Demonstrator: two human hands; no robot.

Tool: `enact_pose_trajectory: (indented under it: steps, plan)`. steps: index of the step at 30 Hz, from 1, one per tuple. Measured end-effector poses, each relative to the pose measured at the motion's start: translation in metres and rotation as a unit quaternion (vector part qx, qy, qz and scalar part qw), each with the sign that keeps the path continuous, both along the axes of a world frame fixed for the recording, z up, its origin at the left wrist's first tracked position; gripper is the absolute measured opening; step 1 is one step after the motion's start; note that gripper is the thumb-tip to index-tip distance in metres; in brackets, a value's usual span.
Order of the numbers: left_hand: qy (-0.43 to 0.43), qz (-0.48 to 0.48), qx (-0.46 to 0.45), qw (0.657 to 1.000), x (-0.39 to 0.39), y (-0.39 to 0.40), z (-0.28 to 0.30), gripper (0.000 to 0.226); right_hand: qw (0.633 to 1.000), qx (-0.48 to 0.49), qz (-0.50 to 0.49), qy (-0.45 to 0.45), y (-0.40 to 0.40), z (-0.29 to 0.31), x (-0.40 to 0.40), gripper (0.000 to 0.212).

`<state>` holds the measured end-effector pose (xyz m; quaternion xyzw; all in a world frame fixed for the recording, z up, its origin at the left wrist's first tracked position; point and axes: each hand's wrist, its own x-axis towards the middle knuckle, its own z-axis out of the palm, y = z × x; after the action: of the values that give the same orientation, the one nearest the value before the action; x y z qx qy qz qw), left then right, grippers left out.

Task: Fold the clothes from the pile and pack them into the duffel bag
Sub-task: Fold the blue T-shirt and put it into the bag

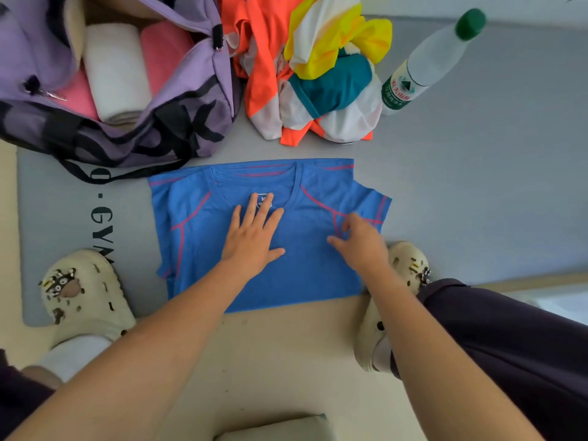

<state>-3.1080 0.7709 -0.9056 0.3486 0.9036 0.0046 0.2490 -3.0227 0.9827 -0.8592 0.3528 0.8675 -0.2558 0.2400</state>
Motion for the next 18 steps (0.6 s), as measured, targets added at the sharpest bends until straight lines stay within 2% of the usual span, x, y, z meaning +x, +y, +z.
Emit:
enact_pose_trajectory:
  steps: [3,4,6,8,10,11,13,14,16,18]
  plan:
    - [-0.046,0.015,0.028,0.998,-0.005,-0.006,0.007,0.086,0.998,0.019,0.006,-0.065,-0.012,-0.006,0.021,0.043]
    - [-0.059,0.036,0.050,0.996,-0.008,-0.010,0.010,0.083,0.997,0.050,0.007,-0.065,-0.016,-0.006,0.022,0.042]
    - [-0.055,0.123,0.111,0.985,-0.012,-0.023,0.018,0.074,0.989,0.124,0.076,-0.025,-0.033,-0.008,0.016,0.034]
    - [0.006,0.251,0.167,0.953,-0.016,-0.044,0.026,0.060,0.976,0.148,0.152,0.038,-0.056,-0.010,-0.001,0.039]
    - [0.084,0.372,0.204,0.902,-0.021,-0.073,0.028,0.043,0.966,0.137,0.202,0.080,-0.081,-0.010,-0.021,0.054]
    - [0.095,0.431,0.211,0.872,-0.023,-0.089,0.026,0.035,0.961,0.133,0.225,0.092,-0.092,-0.011,-0.031,0.062]
    - [0.037,0.533,0.185,0.825,-0.031,-0.118,0.023,0.021,0.954,0.116,0.264,0.083,-0.110,-0.014,-0.047,0.077]
    - [-0.010,0.561,0.160,0.812,-0.034,-0.129,0.021,0.017,0.954,0.101,0.277,0.061,-0.117,-0.017,-0.053,0.084]
    - [-0.076,0.562,0.119,0.815,-0.039,-0.142,0.017,0.012,0.954,0.085,0.289,0.006,-0.125,-0.024,-0.058,0.098]
    - [-0.110,0.550,0.084,0.824,-0.043,-0.146,0.014,0.016,0.944,0.112,0.310,-0.021,-0.128,-0.029,-0.055,0.106]
